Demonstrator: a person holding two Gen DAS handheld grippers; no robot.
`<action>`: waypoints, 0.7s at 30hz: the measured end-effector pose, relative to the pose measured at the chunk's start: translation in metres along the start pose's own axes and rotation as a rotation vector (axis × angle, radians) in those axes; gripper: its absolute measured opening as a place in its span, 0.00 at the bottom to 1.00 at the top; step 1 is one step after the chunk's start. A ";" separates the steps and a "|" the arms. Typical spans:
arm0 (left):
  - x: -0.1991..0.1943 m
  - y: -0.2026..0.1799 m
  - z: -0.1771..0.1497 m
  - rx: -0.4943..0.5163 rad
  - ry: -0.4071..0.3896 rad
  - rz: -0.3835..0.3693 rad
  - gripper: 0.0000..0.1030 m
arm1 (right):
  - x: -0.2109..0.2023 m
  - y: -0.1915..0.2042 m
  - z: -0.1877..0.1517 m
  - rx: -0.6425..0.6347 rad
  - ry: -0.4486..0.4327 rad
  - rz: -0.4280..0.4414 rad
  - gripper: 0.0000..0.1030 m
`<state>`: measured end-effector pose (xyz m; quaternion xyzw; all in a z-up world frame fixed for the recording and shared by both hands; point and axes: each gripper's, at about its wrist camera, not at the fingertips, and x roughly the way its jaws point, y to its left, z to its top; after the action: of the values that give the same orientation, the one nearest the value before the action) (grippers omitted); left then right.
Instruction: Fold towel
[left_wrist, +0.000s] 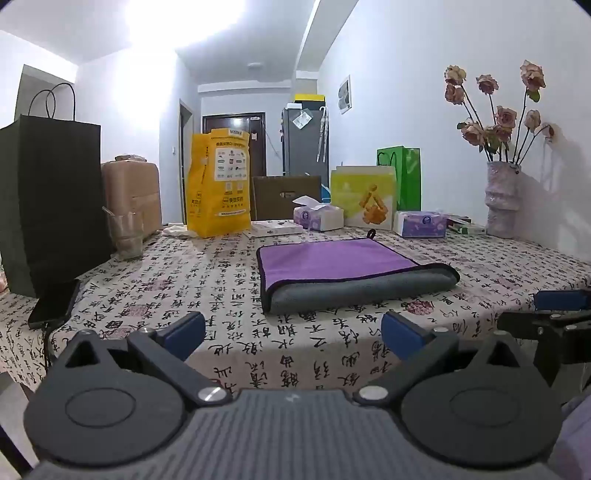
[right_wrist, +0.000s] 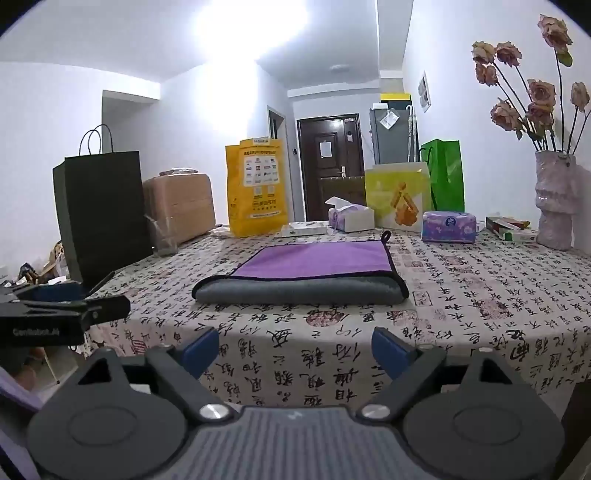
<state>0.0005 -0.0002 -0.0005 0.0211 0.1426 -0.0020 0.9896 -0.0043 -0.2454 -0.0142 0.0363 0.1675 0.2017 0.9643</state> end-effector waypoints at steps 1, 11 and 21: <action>0.000 0.000 0.000 -0.002 0.001 0.000 1.00 | 0.001 0.000 0.000 -0.002 0.004 0.003 0.87; 0.000 0.003 -0.001 -0.009 -0.003 -0.004 1.00 | 0.001 -0.002 -0.001 -0.007 -0.016 -0.010 0.87; 0.005 -0.002 -0.004 -0.015 0.016 -0.010 1.00 | 0.002 -0.001 0.001 -0.002 -0.010 -0.014 0.92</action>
<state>0.0037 -0.0018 -0.0058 0.0128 0.1507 -0.0059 0.9885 -0.0018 -0.2457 -0.0139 0.0353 0.1626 0.1952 0.9666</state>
